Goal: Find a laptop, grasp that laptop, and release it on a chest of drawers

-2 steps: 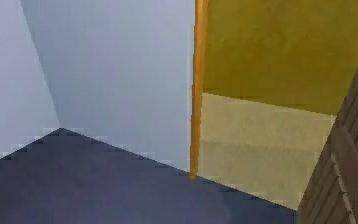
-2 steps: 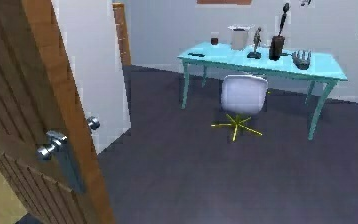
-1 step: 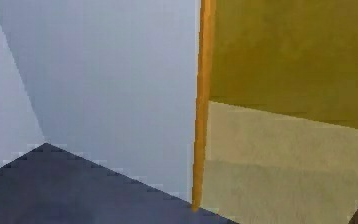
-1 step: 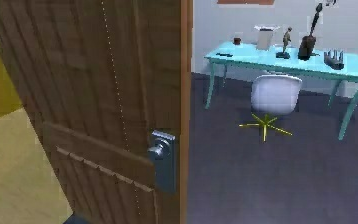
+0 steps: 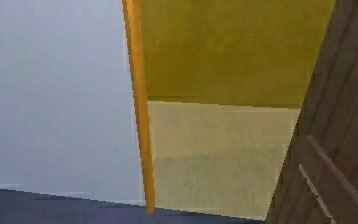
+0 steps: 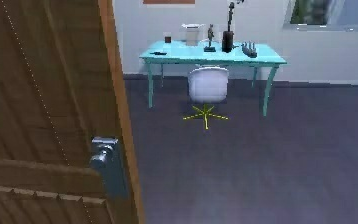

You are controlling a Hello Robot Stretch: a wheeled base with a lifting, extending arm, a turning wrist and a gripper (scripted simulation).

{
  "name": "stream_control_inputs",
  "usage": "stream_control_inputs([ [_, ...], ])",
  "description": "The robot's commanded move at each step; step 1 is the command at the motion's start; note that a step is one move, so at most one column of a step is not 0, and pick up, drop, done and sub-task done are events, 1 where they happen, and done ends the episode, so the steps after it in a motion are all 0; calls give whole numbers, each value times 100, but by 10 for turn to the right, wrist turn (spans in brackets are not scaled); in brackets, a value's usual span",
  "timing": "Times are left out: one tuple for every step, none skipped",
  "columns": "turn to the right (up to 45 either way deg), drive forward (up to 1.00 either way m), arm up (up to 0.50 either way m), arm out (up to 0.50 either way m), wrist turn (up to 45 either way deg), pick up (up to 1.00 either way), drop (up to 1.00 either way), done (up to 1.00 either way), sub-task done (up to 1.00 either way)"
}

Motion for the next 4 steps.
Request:
stream_control_inputs([
  [0, 100, 0, 0, 0, 0, 0, 0, 0],
  [0, 20, 0, 0, 0, 0, 0, 0, 0],
  [-150, 0, 0, 0, 0, 0, 0, 0, 0],
  [0, 30, 0, 0, 0, 0, 0, 0, 0],
])
